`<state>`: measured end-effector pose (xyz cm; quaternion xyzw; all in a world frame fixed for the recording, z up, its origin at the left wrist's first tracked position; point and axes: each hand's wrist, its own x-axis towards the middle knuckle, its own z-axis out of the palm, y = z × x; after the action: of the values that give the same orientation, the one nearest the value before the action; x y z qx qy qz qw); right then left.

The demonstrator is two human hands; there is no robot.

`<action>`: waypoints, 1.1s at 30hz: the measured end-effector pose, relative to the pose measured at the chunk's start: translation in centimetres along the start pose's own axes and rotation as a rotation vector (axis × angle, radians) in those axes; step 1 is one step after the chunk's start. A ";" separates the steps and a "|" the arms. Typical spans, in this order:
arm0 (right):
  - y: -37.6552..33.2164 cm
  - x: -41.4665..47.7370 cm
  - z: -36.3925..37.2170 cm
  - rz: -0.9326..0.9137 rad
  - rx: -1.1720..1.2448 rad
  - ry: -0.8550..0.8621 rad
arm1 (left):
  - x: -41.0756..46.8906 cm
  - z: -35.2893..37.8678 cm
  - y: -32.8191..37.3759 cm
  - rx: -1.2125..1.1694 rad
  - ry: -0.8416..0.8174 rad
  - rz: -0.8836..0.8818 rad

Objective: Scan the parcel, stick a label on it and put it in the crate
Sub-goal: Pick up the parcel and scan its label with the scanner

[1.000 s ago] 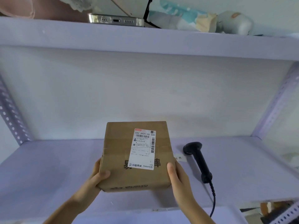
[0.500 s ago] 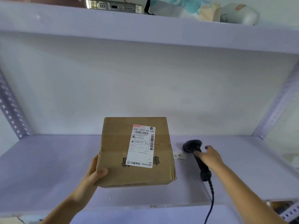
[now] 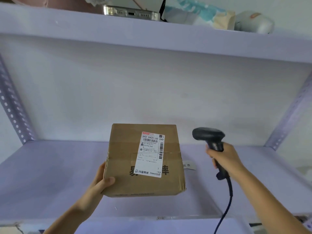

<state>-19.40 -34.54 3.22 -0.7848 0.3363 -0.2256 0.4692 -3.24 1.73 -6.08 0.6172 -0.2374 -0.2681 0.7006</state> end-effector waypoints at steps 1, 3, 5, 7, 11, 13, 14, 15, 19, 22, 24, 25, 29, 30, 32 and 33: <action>-1.5 -0.7 -0.9 -0.069 -0.008 -0.019 | 0.0 0.0 0.0 0.004 -0.003 -0.002; -4.5 -2.3 -2.3 -0.186 -0.019 -0.065 | 0.0 0.1 0.1 0.003 0.002 -0.005; -6.8 -3.9 -3.2 -0.289 -0.091 -0.143 | 0.0 0.1 0.1 -0.002 0.007 -0.006; -8.4 -5.4 -3.3 -0.343 -0.240 -0.239 | 0.0 0.1 0.2 0.000 0.001 -0.007; -9.6 -6.7 -1.9 -0.440 -0.530 -0.373 | -0.2 0.1 0.4 0.002 -0.002 -0.002; -9.3 -6.7 -1.2 -0.452 -0.607 -0.400 | -0.2 0.1 0.4 -0.004 -0.002 -0.007; -9.0 -6.6 -0.9 -0.450 -0.623 -0.408 | -0.2 0.1 0.3 -0.005 -0.004 -0.008; -8.8 -6.5 -0.8 -0.449 -0.636 -0.412 | -0.2 0.1 0.3 -0.004 -0.007 -0.006; -8.6 -6.3 -0.4 -0.465 -0.648 -0.417 | -0.2 0.0 0.3 0.003 -0.012 -0.002; -8.6 -6.1 -0.3 -0.482 -0.648 -0.408 | -0.1 -0.1 0.2 -0.003 -0.007 -0.004; -8.6 -6.0 -0.2 -0.490 -0.651 -0.402 | -0.1 -0.1 0.1 -0.006 -0.007 -0.005; -8.6 -6.0 -0.1 -0.490 -0.651 -0.401 | -0.1 -0.1 0.1 -0.006 -0.008 -0.006; -8.5 -5.9 0.1 -0.490 -0.643 -0.400 | -0.1 -0.1 0.0 -0.011 -0.007 -0.010; -8.4 -5.9 0.1 -0.489 -0.643 -0.401 | -0.1 -0.1 0.0 -0.012 -0.006 -0.012; -8.4 -5.9 0.1 -0.491 -0.642 -0.401 | -0.1 -0.1 -0.1 -0.012 -0.005 -0.014; -8.3 -5.9 0.2 -0.490 -0.640 -0.400 | -0.1 -0.1 -0.1 -0.010 -0.005 -0.013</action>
<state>-20.62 -27.29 10.33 -0.9751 0.0959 -0.0584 0.1912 -3.27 1.88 -6.18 0.6147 -0.2337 -0.2752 0.7013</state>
